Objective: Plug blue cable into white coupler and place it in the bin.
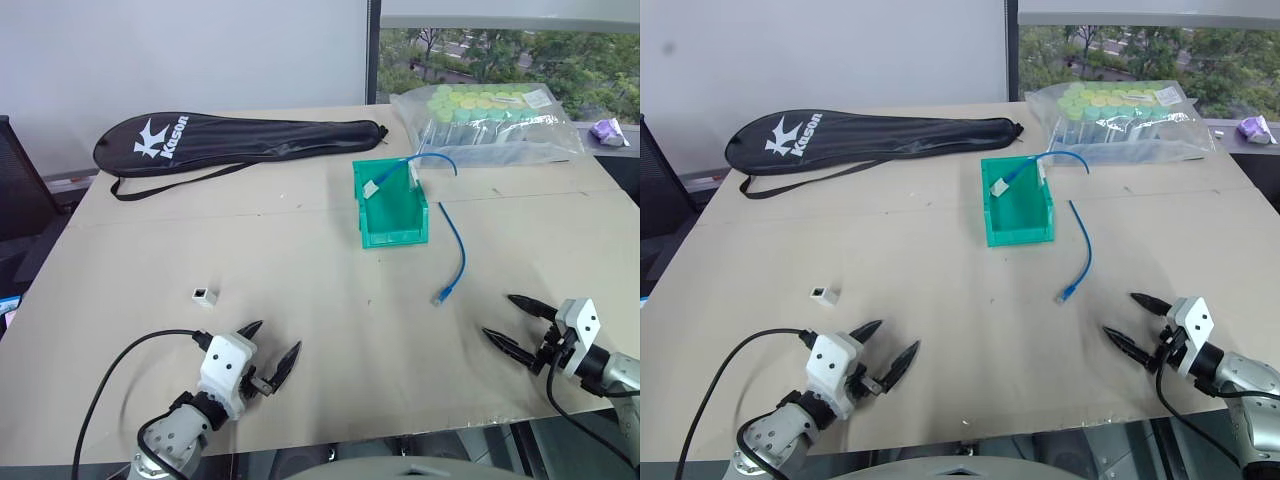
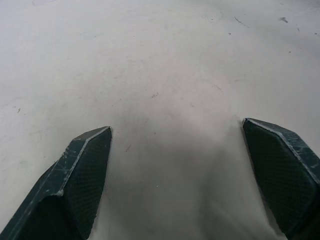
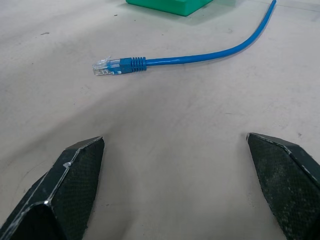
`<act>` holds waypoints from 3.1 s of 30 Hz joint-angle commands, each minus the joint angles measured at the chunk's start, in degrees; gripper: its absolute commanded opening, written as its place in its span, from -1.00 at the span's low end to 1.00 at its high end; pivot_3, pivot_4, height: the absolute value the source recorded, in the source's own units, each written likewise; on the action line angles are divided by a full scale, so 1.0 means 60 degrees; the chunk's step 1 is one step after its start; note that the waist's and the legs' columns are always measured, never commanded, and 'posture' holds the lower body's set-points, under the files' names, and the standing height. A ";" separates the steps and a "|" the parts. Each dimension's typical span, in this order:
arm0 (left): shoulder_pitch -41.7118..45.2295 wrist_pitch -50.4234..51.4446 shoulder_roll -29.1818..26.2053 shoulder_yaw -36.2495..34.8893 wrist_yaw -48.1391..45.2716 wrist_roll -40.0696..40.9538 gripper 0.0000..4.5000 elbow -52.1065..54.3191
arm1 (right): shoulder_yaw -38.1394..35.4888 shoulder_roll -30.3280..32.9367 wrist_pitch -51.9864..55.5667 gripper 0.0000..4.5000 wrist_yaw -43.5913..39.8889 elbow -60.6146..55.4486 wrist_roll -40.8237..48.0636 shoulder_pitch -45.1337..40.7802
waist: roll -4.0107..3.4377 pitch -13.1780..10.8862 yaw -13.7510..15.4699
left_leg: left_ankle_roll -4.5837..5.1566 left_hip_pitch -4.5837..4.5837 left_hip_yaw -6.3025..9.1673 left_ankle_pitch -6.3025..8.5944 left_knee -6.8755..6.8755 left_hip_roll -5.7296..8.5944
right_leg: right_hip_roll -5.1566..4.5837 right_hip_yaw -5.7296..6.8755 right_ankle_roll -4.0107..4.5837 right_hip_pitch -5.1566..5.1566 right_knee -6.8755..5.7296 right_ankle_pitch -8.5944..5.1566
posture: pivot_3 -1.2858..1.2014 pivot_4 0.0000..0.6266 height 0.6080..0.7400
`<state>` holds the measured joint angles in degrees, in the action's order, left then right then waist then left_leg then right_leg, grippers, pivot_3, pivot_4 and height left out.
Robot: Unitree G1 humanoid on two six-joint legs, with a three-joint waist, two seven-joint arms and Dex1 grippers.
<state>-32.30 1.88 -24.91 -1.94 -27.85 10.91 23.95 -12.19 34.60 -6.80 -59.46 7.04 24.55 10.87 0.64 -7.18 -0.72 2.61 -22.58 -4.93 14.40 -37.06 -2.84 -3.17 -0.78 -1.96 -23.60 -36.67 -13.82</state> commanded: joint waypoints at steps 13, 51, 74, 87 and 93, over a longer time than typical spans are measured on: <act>-0.0172 -0.0004 0.0034 0.0140 -0.0339 0.0030 0.90 -0.0689 | -0.0126 0.0307 0.0184 0.99 -0.0015 -0.0263 -0.0185 -0.0126 | -0.0001 -0.0002 0.0009 | -0.0002 -0.0002 -0.0002 0.0001 -0.0002 0.0003 | -0.0005 0.0000 0.0000 -0.0002 0.0000 0.0000 | 0.03 -0.52 1.00; 0.4792 0.3665 -0.5037 -0.0792 -0.6059 0.4148 0.90 0.1485 | 0.4661 0.1546 -0.0458 0.61 -0.5148 0.3403 -0.3152 -0.7639 | 0.0077 -0.0288 0.0008 | 0.0023 -0.0052 -0.0013 -0.0001 -0.0036 0.0021 | 0.0049 0.0059 -0.0010 -0.0019 -0.0016 0.0001 | 0.03 -0.52 1.00; 0.4894 0.3980 -0.4698 -0.0741 -0.5528 0.4036 0.90 0.1660 | 0.4971 0.0329 0.3202 -0.99 -0.3386 -0.0015 -0.2979 -0.6893 | 0.0079 -0.0287 -0.0011 | 0.0020 -0.0037 -0.0016 -0.0003 -0.0050 0.0015 | 0.0052 0.0053 -0.0010 -0.0012 -0.0043 0.0004 | 0.03 -0.52 1.00; 0.5923 0.4411 -0.4288 0.1149 -0.4483 0.2116 0.90 0.0773 | 0.4352 -0.0772 0.5710 -0.01 -0.1561 -0.2053 -0.2001 -0.6636 | 0.0082 -0.0285 0.0045 | 0.0020 -0.0043 -0.0012 -0.0002 -0.0060 0.0034 | 0.0050 0.0053 -0.0011 -0.0012 -0.0052 0.0005 | 0.03 -0.52 1.00; 0.7342 0.4298 -0.3458 0.2950 -0.4065 0.0533 0.90 -0.0145 | 0.2271 -0.0076 0.6001 0.80 -0.1262 -0.4040 -0.0258 -0.4341 | 0.0092 -0.0278 0.0327 | 0.0022 -0.0055 0.0002 -0.0001 -0.0057 0.0065 | 0.0051 0.0061 -0.0046 -0.0010 -0.0041 0.0024 | 0.03 -0.52 1.00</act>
<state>10.56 28.41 -46.56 13.55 -52.67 16.11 23.03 4.50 34.05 29.36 -68.00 -13.31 19.79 -17.00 1.20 -8.85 1.25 2.74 -22.96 -4.91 14.40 -37.41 -2.36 -2.89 -0.28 -2.25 -23.60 -36.90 -13.69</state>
